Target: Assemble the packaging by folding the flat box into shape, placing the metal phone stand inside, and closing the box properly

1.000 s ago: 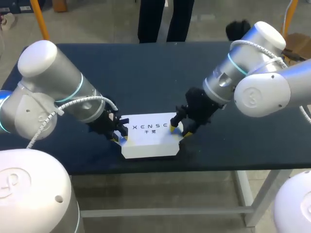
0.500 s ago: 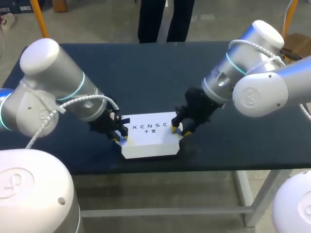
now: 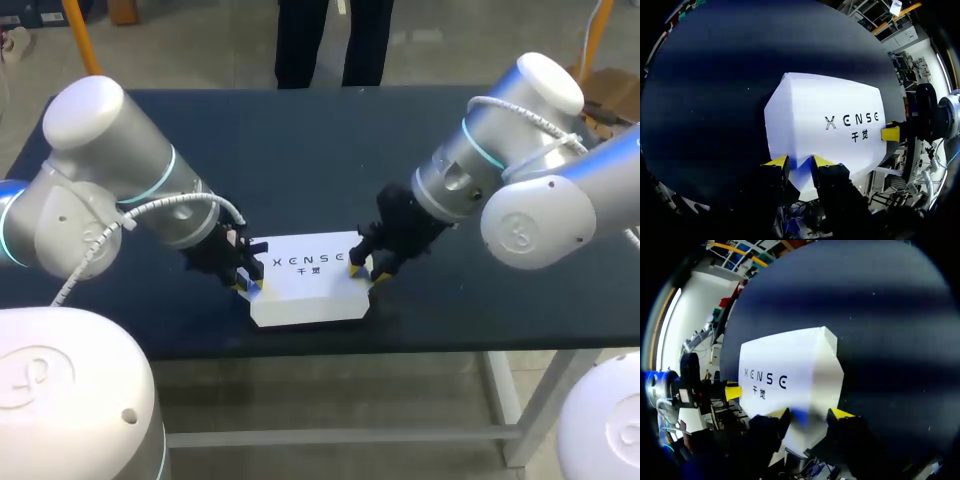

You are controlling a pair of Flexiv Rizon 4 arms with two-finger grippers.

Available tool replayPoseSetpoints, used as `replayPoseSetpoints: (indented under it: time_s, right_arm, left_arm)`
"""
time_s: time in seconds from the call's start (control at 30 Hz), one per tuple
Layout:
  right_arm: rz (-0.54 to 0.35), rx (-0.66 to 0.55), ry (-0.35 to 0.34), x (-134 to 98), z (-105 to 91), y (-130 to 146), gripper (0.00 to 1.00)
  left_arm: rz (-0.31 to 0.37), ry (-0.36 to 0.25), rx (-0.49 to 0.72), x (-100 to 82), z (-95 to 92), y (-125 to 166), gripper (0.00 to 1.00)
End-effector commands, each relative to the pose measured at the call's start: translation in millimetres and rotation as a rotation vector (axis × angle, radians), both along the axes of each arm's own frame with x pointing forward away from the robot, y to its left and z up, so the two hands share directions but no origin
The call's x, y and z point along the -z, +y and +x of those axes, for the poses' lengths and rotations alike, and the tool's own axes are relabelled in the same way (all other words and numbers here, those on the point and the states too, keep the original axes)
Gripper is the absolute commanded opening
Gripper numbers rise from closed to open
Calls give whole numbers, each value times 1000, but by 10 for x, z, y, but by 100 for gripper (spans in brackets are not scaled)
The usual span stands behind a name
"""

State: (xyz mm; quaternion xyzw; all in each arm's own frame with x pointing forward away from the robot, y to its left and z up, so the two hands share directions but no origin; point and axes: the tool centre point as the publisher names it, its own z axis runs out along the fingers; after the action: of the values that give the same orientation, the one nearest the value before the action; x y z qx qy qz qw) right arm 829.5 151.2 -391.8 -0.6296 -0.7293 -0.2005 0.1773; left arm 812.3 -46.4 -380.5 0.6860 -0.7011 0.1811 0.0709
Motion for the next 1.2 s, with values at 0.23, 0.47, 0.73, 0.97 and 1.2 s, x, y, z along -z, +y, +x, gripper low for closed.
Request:
replayPoseSetpoints:
  time_s: [0.23,0.47,0.73,0.97,1.2]
  right_arm:
    - [9,-3,9,51,19,21,52]
    - [20,-6,22,60,39,20,51]
    - [37,-7,37,81,57,12,52]
    - [61,-7,47,95,68,11,50]
    - [86,-11,58,107,89,17,49]
  left_arm:
    - [-20,6,-13,184,35,69,36]
    - [-61,10,0,214,69,90,36]
    - [-120,12,29,252,89,75,37]
    - [-163,13,38,271,86,65,38]
    - [-210,16,50,292,109,77,40]
